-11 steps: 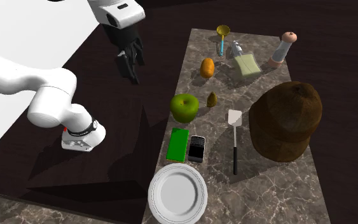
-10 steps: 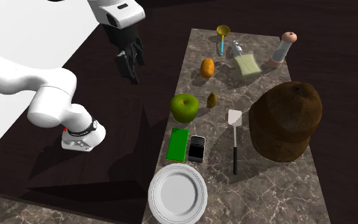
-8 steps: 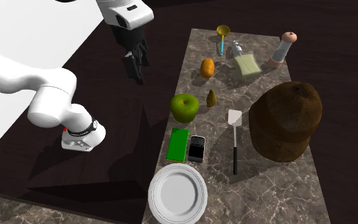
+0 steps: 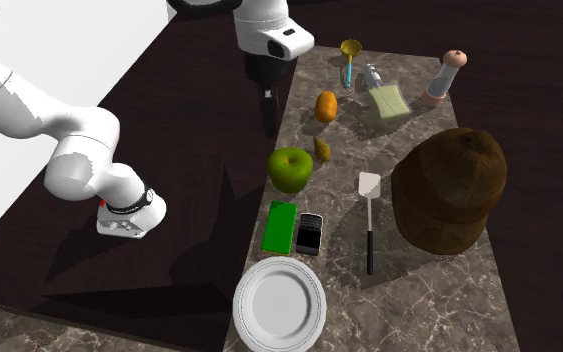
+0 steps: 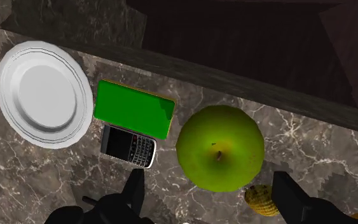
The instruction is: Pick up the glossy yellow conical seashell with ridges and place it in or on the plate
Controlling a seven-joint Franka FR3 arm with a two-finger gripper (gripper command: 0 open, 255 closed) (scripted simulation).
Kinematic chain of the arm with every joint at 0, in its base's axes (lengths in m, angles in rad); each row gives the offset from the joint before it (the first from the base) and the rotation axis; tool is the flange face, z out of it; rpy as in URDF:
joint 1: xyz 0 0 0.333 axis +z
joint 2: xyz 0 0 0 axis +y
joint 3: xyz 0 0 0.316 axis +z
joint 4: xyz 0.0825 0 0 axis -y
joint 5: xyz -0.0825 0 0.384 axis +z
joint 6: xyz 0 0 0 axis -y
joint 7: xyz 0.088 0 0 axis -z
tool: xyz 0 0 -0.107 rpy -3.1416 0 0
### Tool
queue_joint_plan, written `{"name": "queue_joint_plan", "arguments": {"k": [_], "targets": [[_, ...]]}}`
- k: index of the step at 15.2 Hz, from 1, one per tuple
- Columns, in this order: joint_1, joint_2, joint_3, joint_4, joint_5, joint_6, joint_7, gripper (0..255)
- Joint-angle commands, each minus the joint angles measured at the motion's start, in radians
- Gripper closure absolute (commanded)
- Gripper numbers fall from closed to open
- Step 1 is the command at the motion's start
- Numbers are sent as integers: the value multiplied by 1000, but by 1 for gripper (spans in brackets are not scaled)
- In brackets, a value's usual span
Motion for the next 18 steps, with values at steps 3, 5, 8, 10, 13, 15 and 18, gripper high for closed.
{"name": "queue_joint_plan", "arguments": {"k": [3, 5, 8, 10, 13, 15, 18], "targets": [[14, 179, 26, 121, -25, 6, -6, 0], [21, 265, 37, 182, -41, 5, -11, 0], [33, 395, 52, 282, -67, -6, -18, 0], [42, 482, 61, 354, -86, -18, -23, 0], [60, 614, 71, 472, -115, -44, -33, 0], [74, 705, 76, 558, -135, -67, -41, 0], [98, 834, 79, 689, -161, -106, -58, 0]]}}
